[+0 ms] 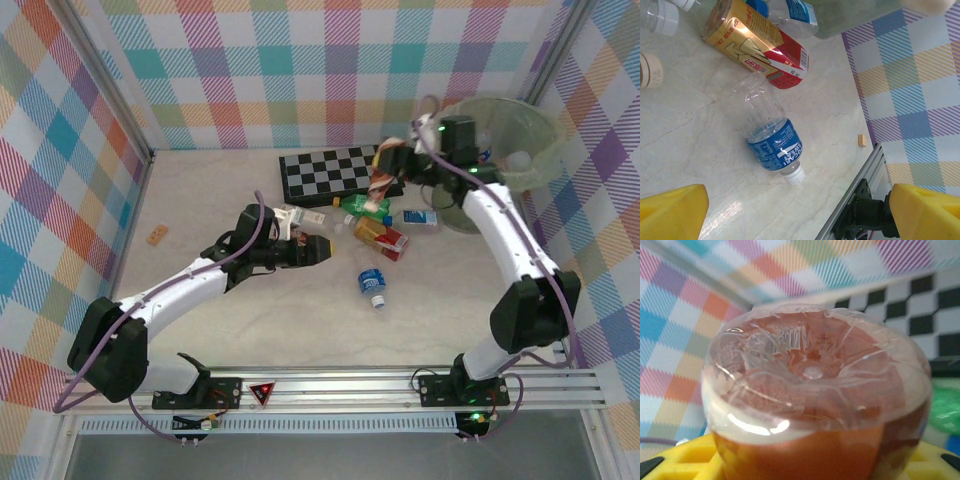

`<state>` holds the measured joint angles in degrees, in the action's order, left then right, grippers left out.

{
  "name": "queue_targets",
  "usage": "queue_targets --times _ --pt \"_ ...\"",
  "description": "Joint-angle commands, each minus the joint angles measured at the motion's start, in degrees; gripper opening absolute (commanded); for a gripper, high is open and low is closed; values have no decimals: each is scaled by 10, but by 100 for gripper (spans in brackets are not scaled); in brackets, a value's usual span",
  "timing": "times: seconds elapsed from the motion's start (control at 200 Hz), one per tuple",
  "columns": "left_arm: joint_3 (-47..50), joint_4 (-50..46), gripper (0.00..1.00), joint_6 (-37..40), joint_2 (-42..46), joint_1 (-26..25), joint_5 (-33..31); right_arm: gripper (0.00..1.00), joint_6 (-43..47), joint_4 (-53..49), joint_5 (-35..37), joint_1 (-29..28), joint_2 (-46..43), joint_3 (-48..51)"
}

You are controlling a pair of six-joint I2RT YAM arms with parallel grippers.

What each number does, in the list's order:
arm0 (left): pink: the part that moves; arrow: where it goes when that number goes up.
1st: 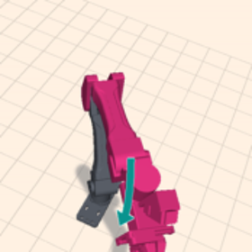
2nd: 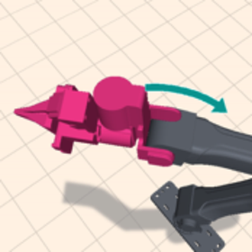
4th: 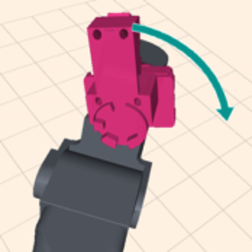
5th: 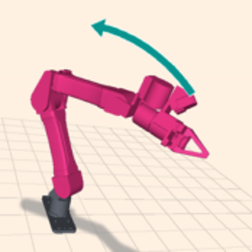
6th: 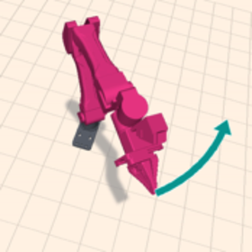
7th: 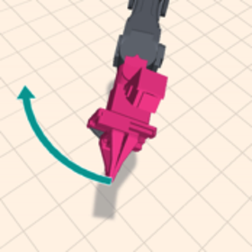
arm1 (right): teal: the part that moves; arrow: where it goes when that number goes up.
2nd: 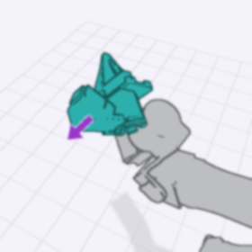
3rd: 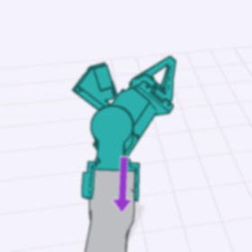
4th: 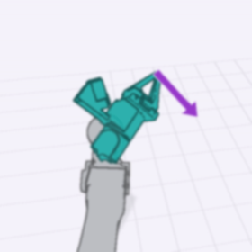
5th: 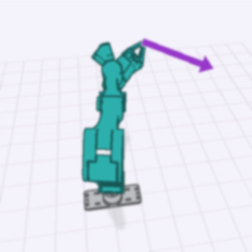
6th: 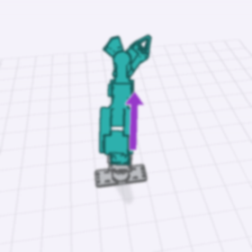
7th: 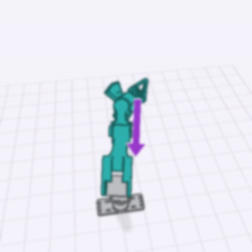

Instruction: Put the plastic bottles in the bin

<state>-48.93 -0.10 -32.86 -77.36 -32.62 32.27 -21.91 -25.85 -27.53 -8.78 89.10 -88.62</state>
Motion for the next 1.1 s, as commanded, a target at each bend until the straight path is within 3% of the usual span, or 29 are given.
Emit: queue_targets --times 0.0,0.175,0.39,0.685,0.955,1.095 --pt "-17 -10 93 14 -5 -6 -4 32 19 -36 10 70 -35 -31" --pt "-6 -5 93 9 4 -7 -13 0 13 -12 62 169 -56 -41" --pt "-8 -18 93 6 17 -13 -26 0 -42 89 39 259 -38 -26" --pt "-6 -50 93 10 51 -26 -70 0 -56 211 144 309 -33 47" --pt "-4 -83 93 3 48 -27 -110 0 -12 122 215 311 55 -42" --pt "3 -87 93 -9 47 -27 -131 9 12 77 239 306 97 -88"
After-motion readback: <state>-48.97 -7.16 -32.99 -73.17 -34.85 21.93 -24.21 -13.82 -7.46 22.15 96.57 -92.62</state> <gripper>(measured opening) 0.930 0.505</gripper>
